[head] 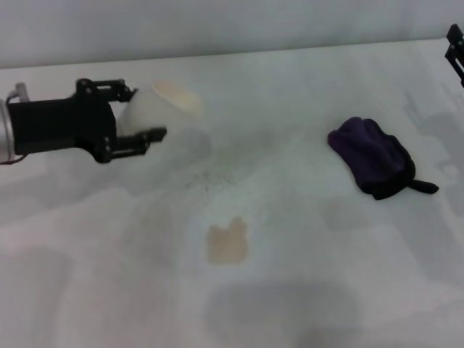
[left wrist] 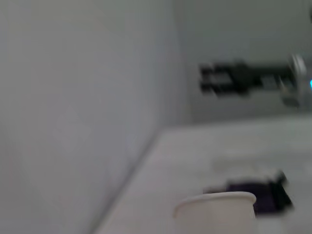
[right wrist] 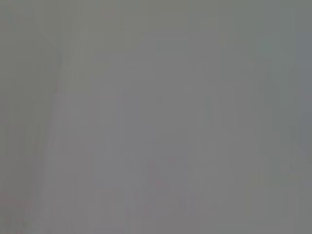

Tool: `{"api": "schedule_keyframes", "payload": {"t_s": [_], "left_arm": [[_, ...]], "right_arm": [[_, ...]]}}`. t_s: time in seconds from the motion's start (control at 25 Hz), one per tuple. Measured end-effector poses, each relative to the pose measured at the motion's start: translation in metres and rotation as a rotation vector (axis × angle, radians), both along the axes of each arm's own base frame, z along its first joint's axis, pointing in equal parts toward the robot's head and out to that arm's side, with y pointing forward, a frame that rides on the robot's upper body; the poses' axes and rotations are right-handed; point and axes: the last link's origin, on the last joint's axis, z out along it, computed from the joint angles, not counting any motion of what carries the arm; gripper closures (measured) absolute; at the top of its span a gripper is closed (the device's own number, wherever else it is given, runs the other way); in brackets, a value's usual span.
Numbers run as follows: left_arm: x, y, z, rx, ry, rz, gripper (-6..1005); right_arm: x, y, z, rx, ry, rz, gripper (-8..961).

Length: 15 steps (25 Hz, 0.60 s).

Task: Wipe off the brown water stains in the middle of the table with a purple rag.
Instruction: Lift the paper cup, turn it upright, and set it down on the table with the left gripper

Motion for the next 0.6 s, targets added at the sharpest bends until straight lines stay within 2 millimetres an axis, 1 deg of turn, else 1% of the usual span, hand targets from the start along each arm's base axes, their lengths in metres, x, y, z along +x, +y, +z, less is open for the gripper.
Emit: {"api": "schedule_keyframes", "payload": {"t_s": [0.04,0.08,0.16,0.2,0.28,0.44,0.6], "left_arm": [[-0.002,-0.002,0.001,0.020,-0.040,0.012,345],[-0.002,-0.002,0.001,0.020,-0.040,0.012,352],[-0.011,-0.010,-0.001,0.060,-0.124,0.053,365],[-0.017,-0.017,-0.005,0.072,-0.161,0.073,372],[-0.023,-0.024,-0.009,0.081,-0.184,0.084,347],[-0.039,-0.043,-0.024,0.110,-0.229,0.126,298],[-0.062,-0.064,-0.041,0.166,-0.234,0.203,269]], "right_arm": [[0.000,0.001,0.001,0.001,-0.003,0.003,176],[-0.001,0.001,0.001,0.000,-0.006,0.006,176],[-0.003,0.002,0.001,-0.004,-0.016,0.018,176],[-0.003,0.003,0.002,-0.005,-0.021,0.023,176],[-0.003,0.003,0.004,-0.004,-0.031,0.028,176],[-0.003,0.003,0.007,0.003,-0.041,0.034,176],[-0.004,0.004,0.010,0.009,-0.048,0.037,176]]}}
